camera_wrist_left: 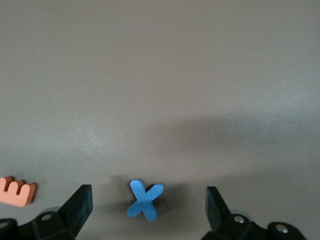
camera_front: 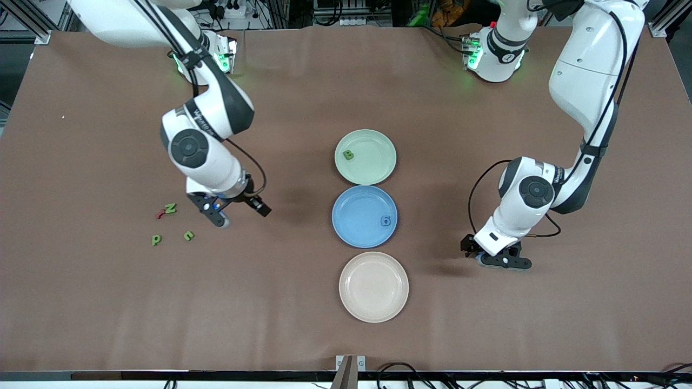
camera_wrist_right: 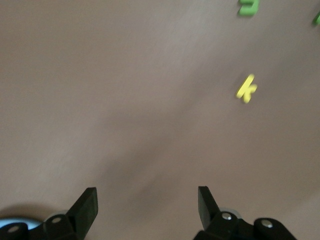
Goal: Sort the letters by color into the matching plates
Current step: 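Move the left gripper to blue X while the right gripper returns to letters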
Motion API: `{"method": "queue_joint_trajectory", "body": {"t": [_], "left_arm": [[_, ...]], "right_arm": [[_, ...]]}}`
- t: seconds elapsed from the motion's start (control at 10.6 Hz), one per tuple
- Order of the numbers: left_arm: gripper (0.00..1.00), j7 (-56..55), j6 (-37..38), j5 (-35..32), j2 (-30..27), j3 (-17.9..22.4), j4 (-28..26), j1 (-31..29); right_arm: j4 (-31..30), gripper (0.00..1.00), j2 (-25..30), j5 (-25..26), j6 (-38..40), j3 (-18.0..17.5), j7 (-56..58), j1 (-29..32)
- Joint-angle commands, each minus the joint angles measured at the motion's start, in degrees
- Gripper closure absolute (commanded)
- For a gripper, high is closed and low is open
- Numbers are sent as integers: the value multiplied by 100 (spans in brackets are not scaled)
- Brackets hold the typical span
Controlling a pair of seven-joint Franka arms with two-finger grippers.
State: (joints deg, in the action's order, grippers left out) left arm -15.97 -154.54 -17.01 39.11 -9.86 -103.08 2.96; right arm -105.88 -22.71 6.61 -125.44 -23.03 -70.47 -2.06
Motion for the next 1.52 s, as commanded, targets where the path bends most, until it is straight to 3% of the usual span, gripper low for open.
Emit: {"method": "queue_joint_trajectory", "body": {"t": [0.0, 0.28, 0.66, 1.14, 1.23, 1.42], "left_arm": [[0, 742, 370, 30, 193, -129, 245, -252], [0, 1535, 1082, 655, 132, -130, 350, -270], [0, 1536, 1146, 804, 289, -182, 692, -208], [0, 1545, 1146, 796, 430, -174, 772, -208], [0, 1545, 1146, 796, 448, -174, 772, -208], [0, 1545, 1146, 796, 448, -174, 764, -208]], "right_arm": [[-144, 11, 170, 16, 29, 543, 734, 118], [-423, 11, 284, -1, -259, 1097, 2016, 301], [-618, 11, 179, -115, -674, 1660, 2950, 408], [-574, 14, -505, -326, -1859, 1898, 3163, 487], [-557, 19, -594, -353, -1983, 1950, 3163, 479], [-461, 30, -786, -965, -2176, 1960, 3206, 435]]}}
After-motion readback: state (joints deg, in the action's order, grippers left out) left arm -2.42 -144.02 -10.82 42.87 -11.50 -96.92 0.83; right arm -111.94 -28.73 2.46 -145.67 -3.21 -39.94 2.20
